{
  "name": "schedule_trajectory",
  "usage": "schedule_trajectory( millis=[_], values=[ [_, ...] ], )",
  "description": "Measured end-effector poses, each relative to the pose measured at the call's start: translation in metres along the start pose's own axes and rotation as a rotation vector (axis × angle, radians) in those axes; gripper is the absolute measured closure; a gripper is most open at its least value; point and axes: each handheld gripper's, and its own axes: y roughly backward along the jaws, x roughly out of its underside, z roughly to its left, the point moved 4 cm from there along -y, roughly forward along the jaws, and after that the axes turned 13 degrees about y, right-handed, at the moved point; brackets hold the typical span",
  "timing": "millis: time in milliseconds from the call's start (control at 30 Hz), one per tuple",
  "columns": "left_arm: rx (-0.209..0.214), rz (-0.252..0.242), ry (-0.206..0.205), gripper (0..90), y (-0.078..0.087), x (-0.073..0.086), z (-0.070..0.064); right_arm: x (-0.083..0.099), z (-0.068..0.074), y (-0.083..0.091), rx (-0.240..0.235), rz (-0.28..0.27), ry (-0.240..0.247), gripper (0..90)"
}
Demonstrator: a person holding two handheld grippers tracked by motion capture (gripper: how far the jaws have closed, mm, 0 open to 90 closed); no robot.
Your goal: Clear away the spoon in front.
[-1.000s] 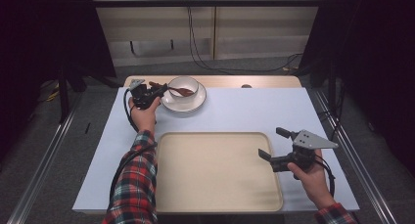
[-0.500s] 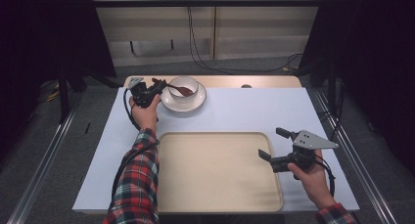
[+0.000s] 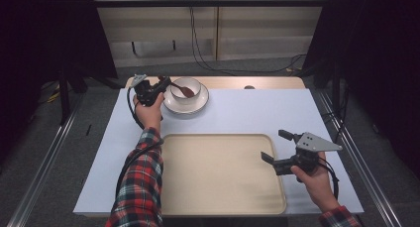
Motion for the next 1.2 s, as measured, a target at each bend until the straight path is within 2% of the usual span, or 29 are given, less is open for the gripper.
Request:
schedule_trajectory(
  millis=[167, 367, 533, 567, 600, 767, 867, 967, 1033, 1167, 1200],
  values=[
    [0.022, -0.011, 0.005, 83.0, 0.000, -0.004, -0.004, -0.001, 0.000, 0.000, -0.002, -0.006, -0.007, 0.8],
    [0.018, -0.029, -0.001, 83.6, 0.001, -0.010, -0.007, -0.001, 0.000, 0.000, -0.003, -0.007, -0.008, 0.8],
    [0.031, -0.027, -0.011, 83.7, 0.004, -0.016, -0.012, -0.001, 0.001, -0.001, -0.007, -0.007, -0.007, 0.8],
    [0.036, -0.040, -0.004, 83.7, 0.004, -0.017, -0.013, -0.001, 0.001, -0.001, -0.008, -0.008, -0.006, 0.8],
    [0.028, -0.029, -0.026, 83.7, 0.006, -0.021, -0.013, -0.001, 0.000, 0.000, -0.004, -0.008, -0.005, 0.8],
    [0.046, -0.043, -0.017, 83.7, 0.008, -0.027, -0.019, -0.001, 0.001, 0.000, -0.004, -0.008, -0.009, 0.8],
    [0.045, -0.038, -0.044, 83.7, 0.012, -0.033, -0.024, 0.000, 0.001, -0.001, 0.002, -0.006, -0.009, 0.8],
    [0.048, -0.054, -0.032, 83.7, 0.013, -0.037, -0.028, -0.001, 0.001, -0.001, -0.005, -0.006, -0.009, 0.8],
    [0.052, -0.043, -0.050, 83.7, 0.016, -0.041, -0.028, -0.001, 0.001, 0.000, -0.006, -0.009, -0.009, 0.8],
    [0.065, -0.053, -0.034, 83.7, 0.021, -0.048, -0.035, -0.001, 0.000, 0.000, 0.003, -0.014, -0.010, 0.8],
    [0.066, -0.048, -0.049, 83.7, 0.022, -0.049, -0.035, -0.001, 0.000, 0.000, 0.002, -0.014, -0.013, 0.8]
  ],
)
